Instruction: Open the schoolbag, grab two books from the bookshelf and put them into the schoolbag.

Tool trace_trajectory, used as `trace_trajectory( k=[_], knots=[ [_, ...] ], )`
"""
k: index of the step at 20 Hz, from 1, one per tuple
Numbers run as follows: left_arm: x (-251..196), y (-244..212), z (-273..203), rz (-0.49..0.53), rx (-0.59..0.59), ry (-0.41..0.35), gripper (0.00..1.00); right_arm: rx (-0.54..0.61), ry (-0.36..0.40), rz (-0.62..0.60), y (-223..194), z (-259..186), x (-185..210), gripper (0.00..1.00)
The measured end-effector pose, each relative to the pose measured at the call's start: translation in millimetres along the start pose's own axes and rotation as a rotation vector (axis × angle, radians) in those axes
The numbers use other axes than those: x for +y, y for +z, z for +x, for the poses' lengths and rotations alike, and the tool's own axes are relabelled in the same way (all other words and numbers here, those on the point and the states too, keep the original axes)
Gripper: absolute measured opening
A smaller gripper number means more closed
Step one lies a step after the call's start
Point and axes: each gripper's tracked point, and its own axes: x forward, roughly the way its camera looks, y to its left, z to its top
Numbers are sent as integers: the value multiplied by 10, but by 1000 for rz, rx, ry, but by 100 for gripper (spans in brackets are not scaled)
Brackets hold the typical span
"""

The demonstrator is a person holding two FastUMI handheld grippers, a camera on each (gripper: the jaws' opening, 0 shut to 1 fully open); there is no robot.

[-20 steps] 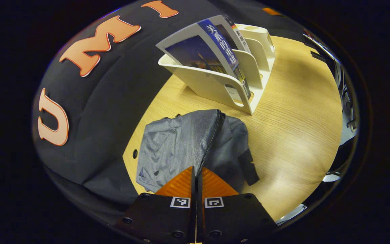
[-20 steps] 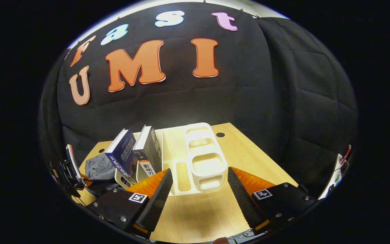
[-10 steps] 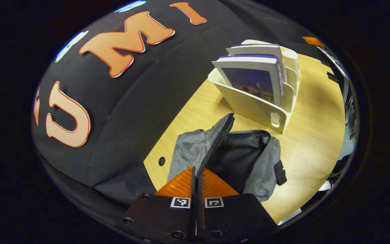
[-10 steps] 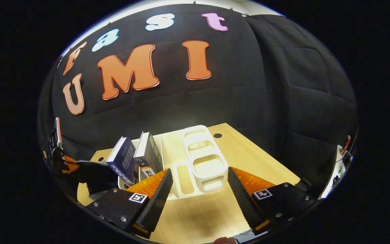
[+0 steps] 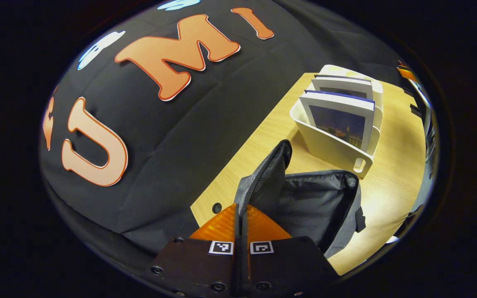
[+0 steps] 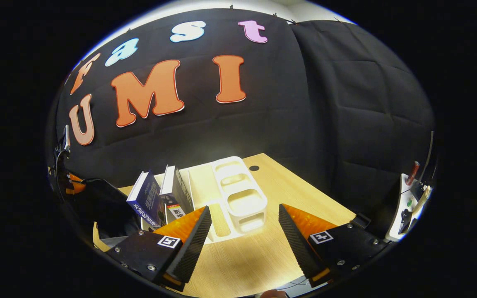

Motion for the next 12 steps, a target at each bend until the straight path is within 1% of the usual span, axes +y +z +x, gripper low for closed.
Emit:
trace_trajectory(
  k=[4,6,9,12],
  knots=[
    [-31,44,45,3,-26,-26,1,-14,5,-1,234,-89,173,97],
    [-52,53,68,2,-42,-41,1,-20,30,-28,453,-103,374,97],
    [-43,48,85,-7,-57,-61,1,32,91,-66,698,-64,751,97],
    [28,36,94,-21,-59,-73,1,135,165,-87,828,62,1158,97]
  ],
)
